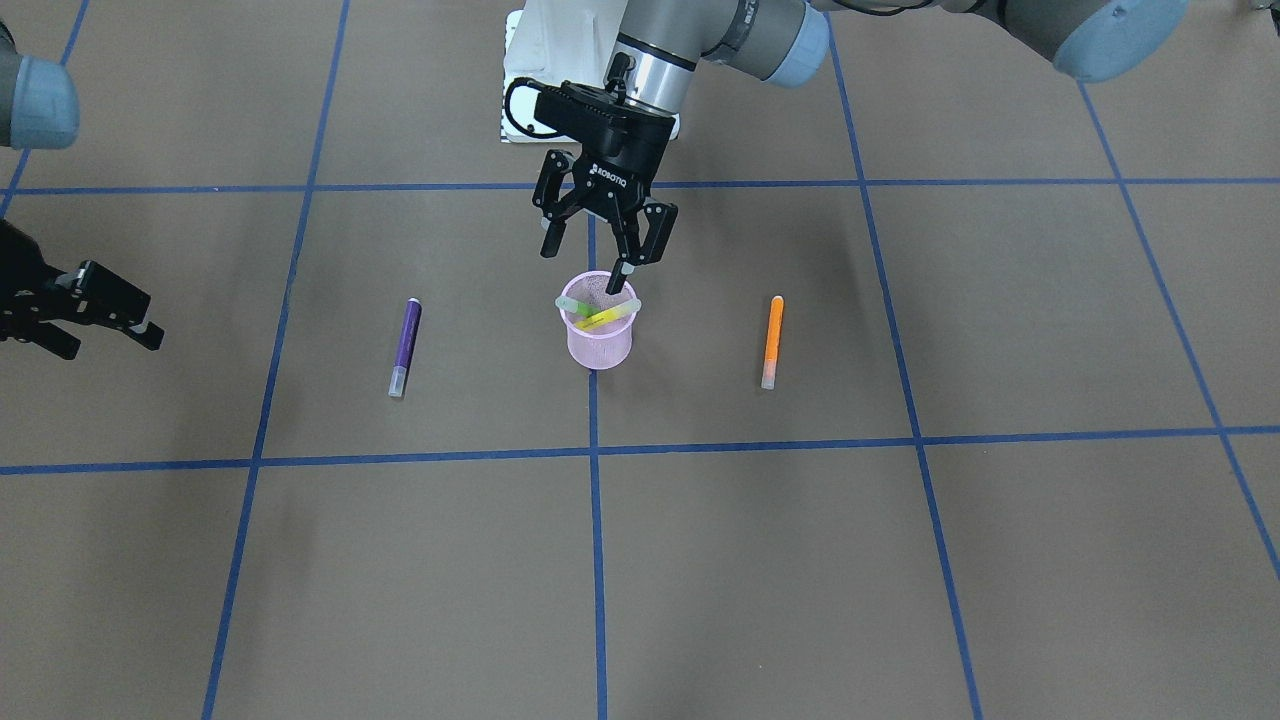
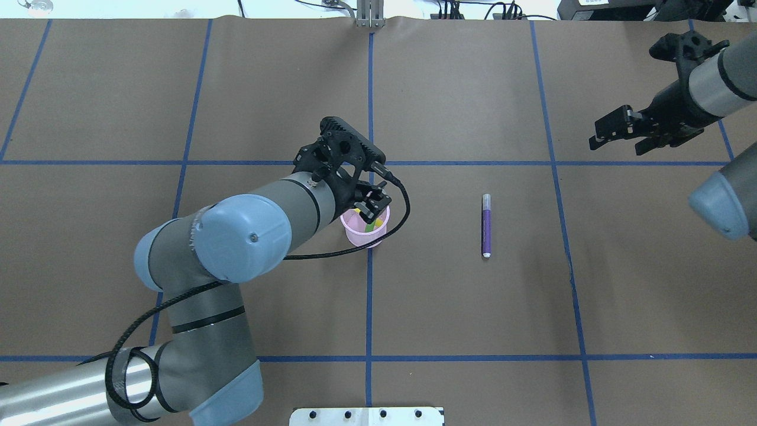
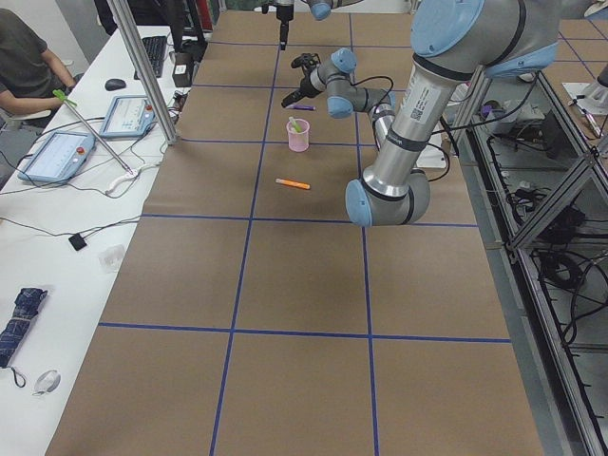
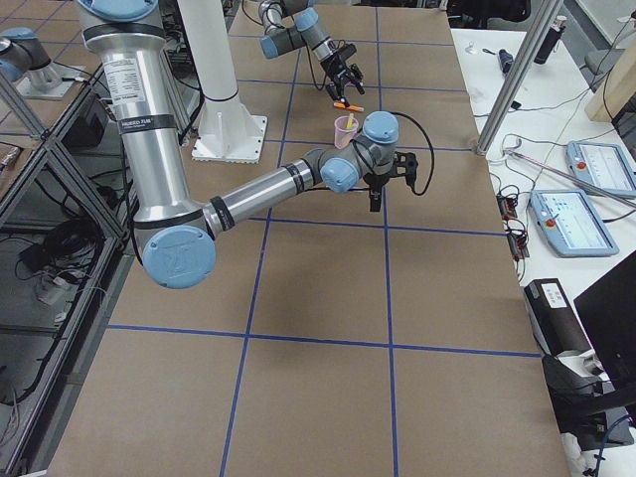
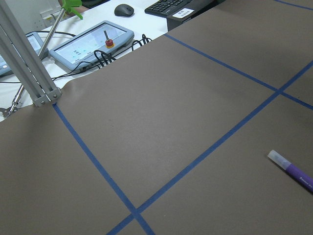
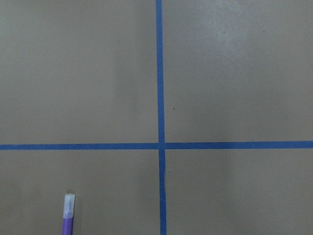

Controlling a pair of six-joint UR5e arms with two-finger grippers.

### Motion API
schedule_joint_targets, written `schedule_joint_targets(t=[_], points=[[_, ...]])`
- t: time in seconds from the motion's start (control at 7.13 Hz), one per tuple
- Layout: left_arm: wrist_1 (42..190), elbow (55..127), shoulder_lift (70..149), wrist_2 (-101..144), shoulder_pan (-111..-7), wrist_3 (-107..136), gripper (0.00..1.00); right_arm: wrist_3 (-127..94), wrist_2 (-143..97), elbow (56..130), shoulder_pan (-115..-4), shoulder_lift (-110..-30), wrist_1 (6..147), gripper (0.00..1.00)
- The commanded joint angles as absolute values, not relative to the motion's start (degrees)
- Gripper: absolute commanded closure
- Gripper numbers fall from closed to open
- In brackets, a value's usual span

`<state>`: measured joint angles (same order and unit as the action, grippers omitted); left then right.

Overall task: Collect pens into pen holder
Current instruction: 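Grasp the purple marker with the right gripper while the left arm withdraws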

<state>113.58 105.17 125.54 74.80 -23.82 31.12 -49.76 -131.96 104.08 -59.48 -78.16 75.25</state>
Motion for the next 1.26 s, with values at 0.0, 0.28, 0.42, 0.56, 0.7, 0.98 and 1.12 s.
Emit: schedule_joint_targets(t=[0.0, 0.28, 0.42, 0.56, 0.7, 0.98, 1.12], points=[[113.2, 108.5, 117.7, 83.3, -30.0, 29.4, 0.16, -62.1, -126.5, 103.9, -50.3, -74.1, 75.2, 0.01], [113.3, 109.9, 107.0, 93.8, -36.5, 29.7, 0.16, -69.2, -121.5, 103.0, -42.1, -72.0, 75.4, 0.03], [113.1, 109.3, 105.0, 98.2, -41.3, 30.0, 0.04, -69.3, -121.5, 102.5, -40.7, -71.5, 76.0, 0.07], [113.2, 109.2, 101.9, 104.9, -44.6, 30.1, 0.01, -69.3, -121.6, 99.8, -40.0, -70.1, 75.9, 0.1], [113.3, 109.3, 101.8, 105.4, -44.8, 30.9, 0.01, -69.1, -122.0, 95.5, -39.6, -66.7, 76.1, 0.15], [113.4, 109.2, 101.7, 105.5, -44.8, 31.3, 0.01, -68.1, -122.0, 91.9, -40.6, -65.7, 76.0, 0.22], [113.4, 109.3, 101.8, 105.5, -44.8, 31.5, 0.01, -68.1, -122.1, 89.7, -40.6, -63.7, 76.2, 0.28]])
